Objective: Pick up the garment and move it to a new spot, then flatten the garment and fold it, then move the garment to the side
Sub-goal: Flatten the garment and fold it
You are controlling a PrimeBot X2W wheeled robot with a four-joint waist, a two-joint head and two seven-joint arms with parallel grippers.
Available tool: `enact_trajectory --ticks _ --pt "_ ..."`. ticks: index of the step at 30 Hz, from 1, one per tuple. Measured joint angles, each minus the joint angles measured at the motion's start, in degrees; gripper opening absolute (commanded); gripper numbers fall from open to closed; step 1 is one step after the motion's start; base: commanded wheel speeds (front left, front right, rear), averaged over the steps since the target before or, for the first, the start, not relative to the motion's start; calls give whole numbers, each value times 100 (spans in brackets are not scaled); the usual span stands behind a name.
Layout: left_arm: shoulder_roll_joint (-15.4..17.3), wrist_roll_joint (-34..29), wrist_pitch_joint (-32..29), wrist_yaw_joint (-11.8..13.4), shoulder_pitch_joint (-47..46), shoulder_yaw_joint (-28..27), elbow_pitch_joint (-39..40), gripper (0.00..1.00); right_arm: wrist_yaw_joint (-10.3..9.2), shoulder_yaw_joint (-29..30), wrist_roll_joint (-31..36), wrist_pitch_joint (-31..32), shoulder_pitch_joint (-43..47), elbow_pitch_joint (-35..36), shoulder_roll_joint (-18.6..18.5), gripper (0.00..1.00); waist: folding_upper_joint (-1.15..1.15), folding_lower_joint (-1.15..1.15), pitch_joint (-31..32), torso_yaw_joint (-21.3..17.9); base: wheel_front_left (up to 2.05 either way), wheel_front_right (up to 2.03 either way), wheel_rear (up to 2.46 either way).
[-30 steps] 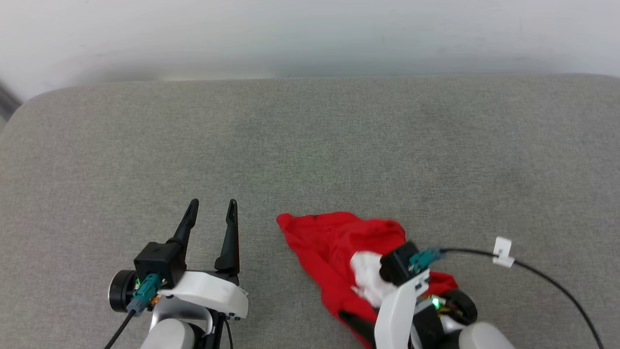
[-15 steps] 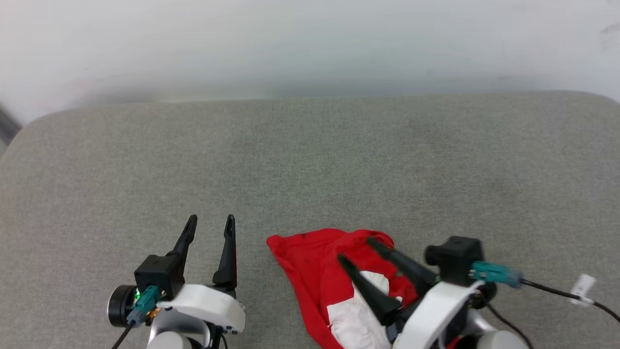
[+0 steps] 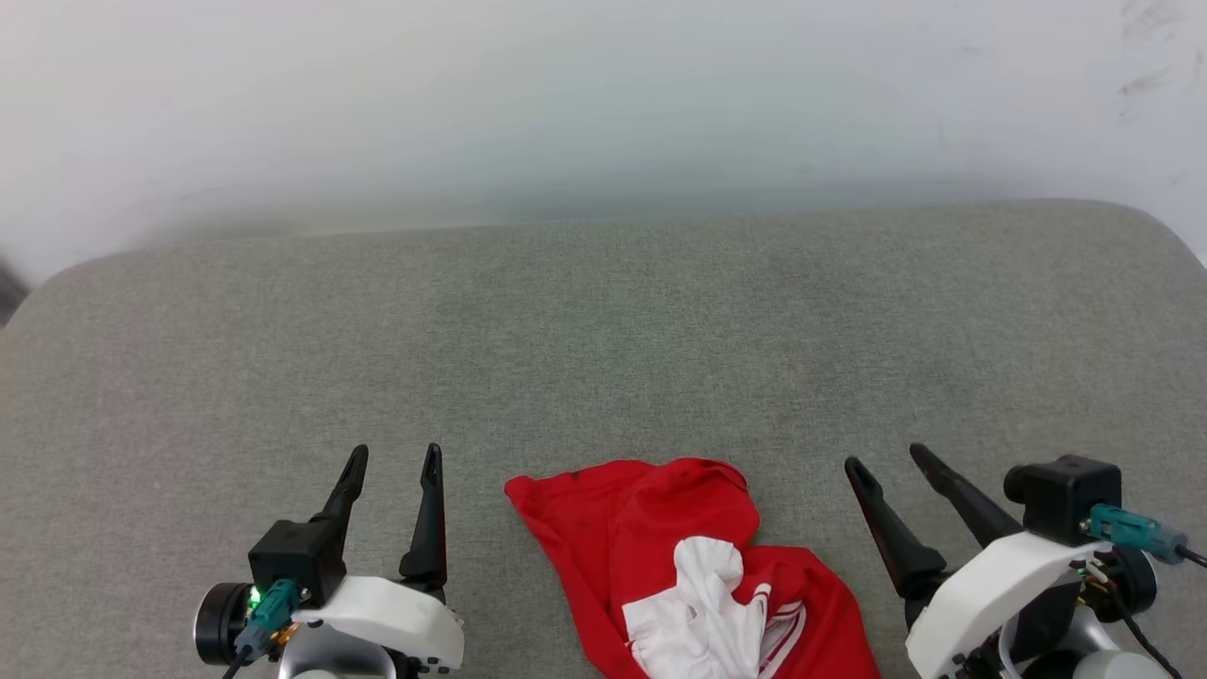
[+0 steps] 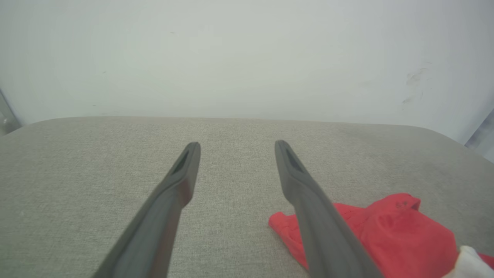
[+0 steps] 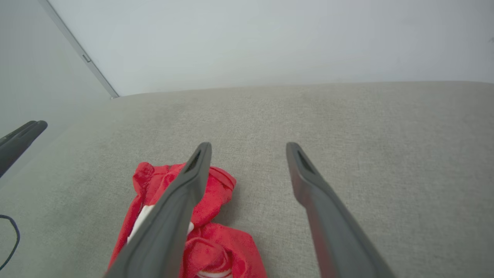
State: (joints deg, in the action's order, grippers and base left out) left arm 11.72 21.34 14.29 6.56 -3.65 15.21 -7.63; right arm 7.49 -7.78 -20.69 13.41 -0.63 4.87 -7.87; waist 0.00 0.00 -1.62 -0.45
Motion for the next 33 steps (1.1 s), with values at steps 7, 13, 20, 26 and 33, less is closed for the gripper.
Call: enact_trajectory --ticks 7,13,20,26,33 --pt "8 9 -23 22 -3 31 60 100 1 -672 -501 1625 88 331 -616 100 0 0 -138 -33 0 0 0" --pt "-5 9 -23 21 -131 74 59 100 1 -1639 -980 2653 -271 715 -1135 100 0 0 -306 43 0 0 0" --pt "-101 18 4 -1 -288 99 22 100 1 -2503 -1248 3154 -949 541 -1389 100 0 0 -527 258 0 0 0" --pt "-144 16 37 -35 -386 92 -74 100 1 -2883 -1424 3243 -1254 108 -1536 0 0 0 -707 440 0 0 0" --pt "-165 15 59 -34 -383 30 -121 100 1 -2439 -1419 2663 -1538 123 -1481 0 0 0 -666 410 0 0 0"
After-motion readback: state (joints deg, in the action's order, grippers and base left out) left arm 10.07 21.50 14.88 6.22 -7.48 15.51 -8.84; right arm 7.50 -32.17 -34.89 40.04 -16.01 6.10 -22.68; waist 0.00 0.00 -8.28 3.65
